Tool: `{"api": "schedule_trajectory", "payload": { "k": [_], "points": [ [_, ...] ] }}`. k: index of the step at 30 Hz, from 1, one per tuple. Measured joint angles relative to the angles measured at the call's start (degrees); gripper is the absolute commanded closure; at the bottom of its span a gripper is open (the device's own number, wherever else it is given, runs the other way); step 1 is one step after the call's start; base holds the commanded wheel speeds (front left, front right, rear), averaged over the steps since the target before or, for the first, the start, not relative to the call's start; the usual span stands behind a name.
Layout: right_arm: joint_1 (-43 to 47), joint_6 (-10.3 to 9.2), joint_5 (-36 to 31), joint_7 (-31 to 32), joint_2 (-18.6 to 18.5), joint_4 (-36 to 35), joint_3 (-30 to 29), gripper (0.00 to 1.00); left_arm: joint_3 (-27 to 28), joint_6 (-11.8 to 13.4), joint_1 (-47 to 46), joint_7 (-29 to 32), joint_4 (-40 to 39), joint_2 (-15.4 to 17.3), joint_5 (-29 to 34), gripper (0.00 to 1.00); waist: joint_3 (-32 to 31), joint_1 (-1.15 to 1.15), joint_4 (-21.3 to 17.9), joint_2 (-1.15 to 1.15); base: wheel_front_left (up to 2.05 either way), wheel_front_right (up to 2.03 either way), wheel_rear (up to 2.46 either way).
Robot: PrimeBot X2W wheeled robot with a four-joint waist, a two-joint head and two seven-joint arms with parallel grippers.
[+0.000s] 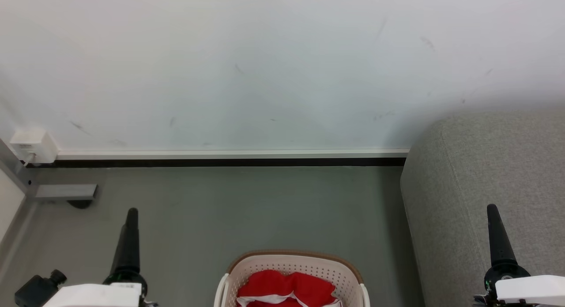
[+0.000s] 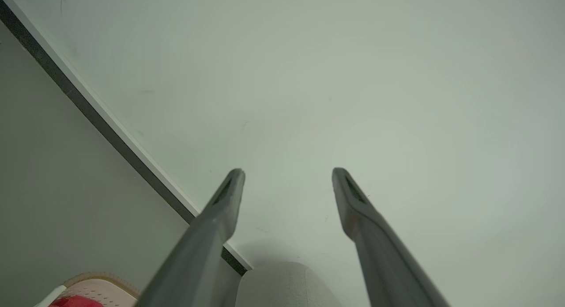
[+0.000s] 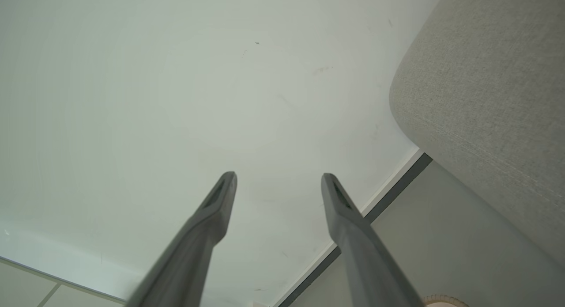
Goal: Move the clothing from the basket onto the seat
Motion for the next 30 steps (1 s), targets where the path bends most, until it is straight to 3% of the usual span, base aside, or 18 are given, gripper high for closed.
{"api": "schedule_trajectory", "payload": {
  "k": [13, 30],
  "points": [
    [-0.4, 0.0, -14.3, -2.6, -1.4, 0.5, 1.6, 0.0, -1.5, 0.9, 1.1, -2.5, -1.8, 0.1, 15.7, 0.0, -0.3, 0.0, -0.2, 0.0, 0.0, 0.0, 0.0],
    [-1.0, 0.0, -32.9, -5.4, -3.1, 5.2, 4.3, 0.0, -4.2, 5.0, 2.3, -5.4, -0.7, 0.5, 35.6, 0.0, -1.0, 0.0, -0.3, 0.0, 0.0, 0.0, 0.0]
  ]
}}
